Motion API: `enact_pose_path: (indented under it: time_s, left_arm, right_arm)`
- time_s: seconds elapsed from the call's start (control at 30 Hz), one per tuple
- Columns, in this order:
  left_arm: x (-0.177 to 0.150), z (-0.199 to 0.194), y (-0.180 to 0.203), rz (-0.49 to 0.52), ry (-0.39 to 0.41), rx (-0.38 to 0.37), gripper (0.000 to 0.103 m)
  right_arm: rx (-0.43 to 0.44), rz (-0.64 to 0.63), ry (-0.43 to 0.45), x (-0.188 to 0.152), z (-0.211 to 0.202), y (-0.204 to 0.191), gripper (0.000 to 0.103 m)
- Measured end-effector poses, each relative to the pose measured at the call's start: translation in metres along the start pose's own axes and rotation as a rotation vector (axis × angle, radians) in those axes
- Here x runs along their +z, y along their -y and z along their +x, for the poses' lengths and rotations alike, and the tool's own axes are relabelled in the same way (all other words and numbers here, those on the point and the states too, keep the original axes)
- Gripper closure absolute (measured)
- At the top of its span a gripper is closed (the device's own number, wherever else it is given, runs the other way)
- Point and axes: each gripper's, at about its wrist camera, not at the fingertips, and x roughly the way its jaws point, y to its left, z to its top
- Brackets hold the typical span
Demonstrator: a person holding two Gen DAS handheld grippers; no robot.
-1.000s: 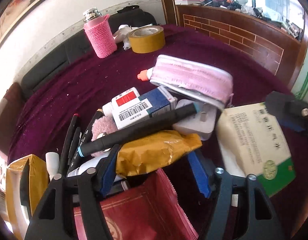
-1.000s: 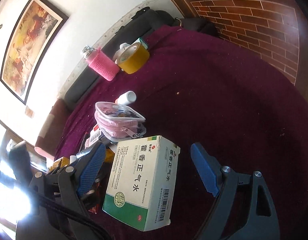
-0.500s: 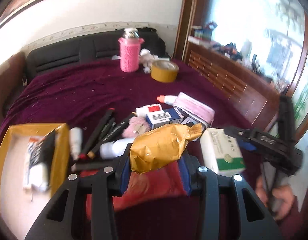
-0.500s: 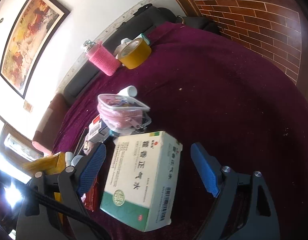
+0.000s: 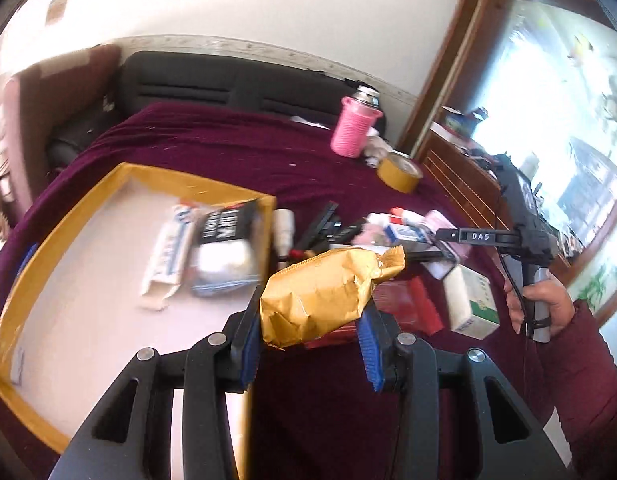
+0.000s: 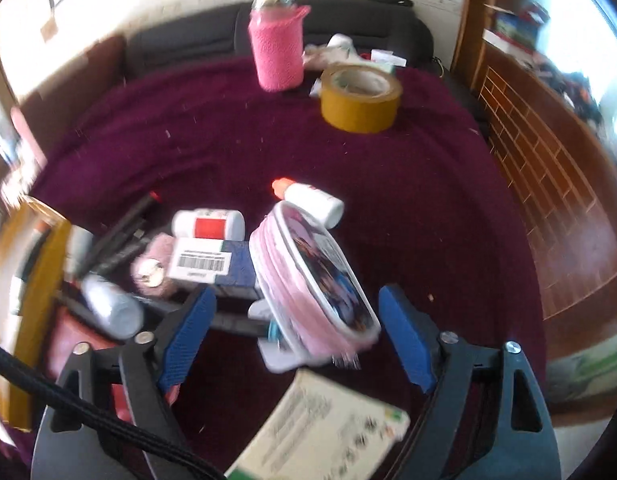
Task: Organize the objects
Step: 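Carry the envelope to the tray with the left gripper while the right carries the pink pouch there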
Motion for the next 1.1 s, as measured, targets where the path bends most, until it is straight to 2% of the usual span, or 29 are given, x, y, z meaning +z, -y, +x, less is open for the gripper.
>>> enact_pose_path:
  time_s: [0.03, 0.07, 0.13, 0.23, 0.3, 0.37, 0.47, 0.6, 0.77, 0.83, 0.93, 1.0, 1.1]
  left_arm:
    - [-0.002, -0.004, -0.009, -0.014, 0.005, 0.012, 0.066]
    - [-0.003, -0.006, -0.014, -0.020, 0.007, 0.018, 0.066]
    - [-0.006, -0.010, -0.026, -0.039, 0.014, 0.032, 0.066]
    - [-0.010, -0.015, -0.043, -0.075, 0.021, 0.036, 0.066]
    - [-0.011, -0.017, -0.054, -0.106, 0.024, 0.027, 0.066]
    - [-0.010, -0.020, -0.062, -0.130, 0.033, 0.016, 0.066]
    - [-0.003, -0.029, -0.074, -0.160, 0.046, 0.007, 0.066]
    - [0.018, -0.033, -0.087, -0.153, 0.043, 0.051, 0.066]
    - [0.051, -0.006, -0.112, -0.142, 0.002, 0.122, 0.066]
    - [0.060, 0.011, -0.127, -0.175, -0.034, 0.124, 0.066]
    - [0.070, 0.039, -0.148, -0.193, -0.072, 0.176, 0.066]
    - [0.074, 0.055, -0.162, -0.198, -0.084, 0.220, 0.066]
    - [0.074, 0.071, -0.179, -0.212, -0.104, 0.244, 0.066]
  right_arm:
    - [-0.024, -0.007, -0.033, 0.002, 0.011, -0.003, 0.042]
    - [-0.062, -0.001, -0.053, 0.003, 0.017, -0.002, 0.054]
    - [-0.093, 0.040, -0.048, 0.003, 0.015, 0.006, 0.063]
    - [-0.054, 0.145, -0.037, -0.001, 0.000, 0.029, 0.072]
    - [-0.018, 0.202, -0.028, -0.005, -0.013, 0.041, 0.072]
    - [0.057, 0.264, -0.004, -0.008, -0.035, 0.049, 0.072]
    - [0.183, 0.286, 0.043, -0.006, -0.072, 0.040, 0.072]
    - [0.383, 0.227, 0.062, 0.001, -0.109, -0.013, 0.072]
    - [0.624, 0.164, -0.022, 0.014, -0.101, -0.107, 0.071]
    - [0.681, 0.152, -0.064, 0.018, -0.084, -0.148, 0.071]
    - [0.754, 0.174, -0.133, 0.025, -0.053, -0.196, 0.071]
    - [0.759, 0.189, -0.163, 0.029, -0.030, -0.227, 0.071]
    - [0.791, 0.258, -0.222, 0.035, 0.007, -0.260, 0.071]
